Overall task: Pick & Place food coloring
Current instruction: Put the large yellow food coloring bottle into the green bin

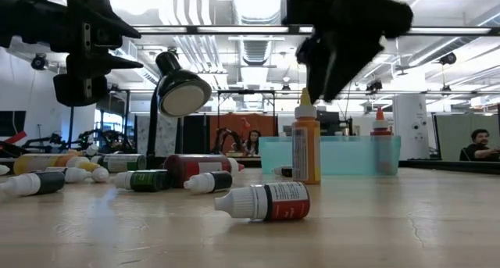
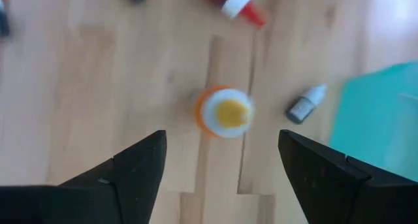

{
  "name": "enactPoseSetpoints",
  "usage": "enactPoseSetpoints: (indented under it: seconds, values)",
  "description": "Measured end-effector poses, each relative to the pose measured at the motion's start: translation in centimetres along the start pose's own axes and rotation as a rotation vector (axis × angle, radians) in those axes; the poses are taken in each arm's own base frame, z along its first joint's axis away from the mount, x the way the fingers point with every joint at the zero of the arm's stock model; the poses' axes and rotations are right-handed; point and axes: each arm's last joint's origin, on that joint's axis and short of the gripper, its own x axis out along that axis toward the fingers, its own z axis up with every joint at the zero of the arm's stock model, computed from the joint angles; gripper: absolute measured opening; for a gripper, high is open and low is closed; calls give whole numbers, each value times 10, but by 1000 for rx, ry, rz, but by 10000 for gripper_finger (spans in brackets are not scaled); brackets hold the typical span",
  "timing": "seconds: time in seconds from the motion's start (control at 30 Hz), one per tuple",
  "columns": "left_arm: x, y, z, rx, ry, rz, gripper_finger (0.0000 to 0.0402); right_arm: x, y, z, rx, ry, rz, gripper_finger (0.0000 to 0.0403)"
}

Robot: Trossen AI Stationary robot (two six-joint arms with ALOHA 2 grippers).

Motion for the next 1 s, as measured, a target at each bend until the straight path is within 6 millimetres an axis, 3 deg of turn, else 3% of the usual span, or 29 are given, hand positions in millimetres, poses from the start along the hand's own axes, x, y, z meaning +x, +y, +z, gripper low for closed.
enactPoseSetpoints:
  seconds: [0.2,0.4,1.0]
  values:
    - [0,0,0,-2,-7,4,140,11,1,12,-51,61,-4,285]
    - [0,0,0,-5,-7,3,140,8,2,19,-55,47,-5,274]
    - [0,1,0,6,-4,11,140,21,4,19,-56,77,-7,197]
